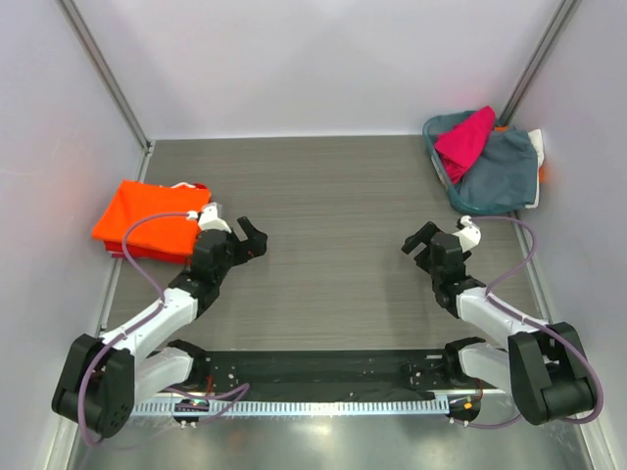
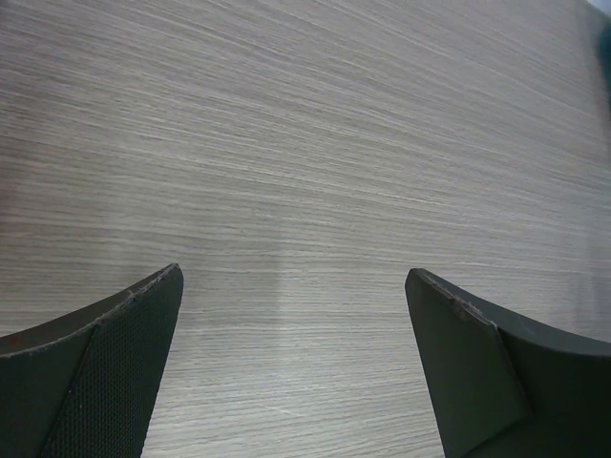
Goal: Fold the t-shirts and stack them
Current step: Grab the tshirt from the pile
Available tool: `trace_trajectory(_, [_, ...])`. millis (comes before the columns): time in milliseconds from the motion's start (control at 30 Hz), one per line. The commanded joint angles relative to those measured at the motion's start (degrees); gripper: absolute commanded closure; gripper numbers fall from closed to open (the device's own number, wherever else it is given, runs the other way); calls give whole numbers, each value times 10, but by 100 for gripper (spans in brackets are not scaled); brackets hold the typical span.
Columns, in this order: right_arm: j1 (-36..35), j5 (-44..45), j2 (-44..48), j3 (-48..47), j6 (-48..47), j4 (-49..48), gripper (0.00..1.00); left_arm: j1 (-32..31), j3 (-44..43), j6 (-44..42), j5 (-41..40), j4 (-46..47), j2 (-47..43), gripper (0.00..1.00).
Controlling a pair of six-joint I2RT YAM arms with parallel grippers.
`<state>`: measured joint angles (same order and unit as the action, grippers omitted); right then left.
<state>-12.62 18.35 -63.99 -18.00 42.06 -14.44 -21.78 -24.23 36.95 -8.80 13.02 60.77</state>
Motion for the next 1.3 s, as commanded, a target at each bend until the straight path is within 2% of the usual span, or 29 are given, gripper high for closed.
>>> trace_trajectory(0, [1, 14, 33, -6, -29, -3, 4, 1, -2, -14, -11, 30, -16, 0])
trace_trajectory(133, [10, 32, 58, -91, -48, 65, 7, 0, -2, -14, -3, 36, -18, 0])
trace_trajectory(167, [27, 34, 48, -117, -52, 105, 7, 1, -3, -13, -2, 40, -15, 0])
trace_trajectory(200, [36, 42, 37, -146, -57, 132, 13, 0, -5, -11, 5, 40, -12, 0])
trace_trajectory(267, [55, 86, 8, -239, -63, 209, 16, 1, -9, -9, 15, 38, 2, 0])
trace_trajectory(367, [106, 79, -52, -325, -53, 241, 17, 0, -16, -8, 19, 36, 12, 0])
trace_trajectory(467, [160, 42, -108, -378, -6, 247, 19, 1, -17, -7, 22, 35, 14, 0])
trace_trajectory(667, [184, 82, -267, -510, 26, 253, 24, 0, -21, -5, 31, 33, 16, 0])
trace_trajectory(867, [208, 62, -410, -635, 42, 253, 29, 1, -26, -4, 41, 35, 27, 0])
trace_trajectory(1000, [226, 63, -480, -696, 60, 242, 28, 0, -28, -4, 45, 32, 28, 0])
trace_trajectory(1167, [242, 23, -569, -792, 81, 225, 24, 0, -28, -5, 45, 32, 27, 0])
trace_trajectory(1267, [248, -44, -634, -858, 93, 226, 25, 0, -28, -5, 46, 33, 29, 0])
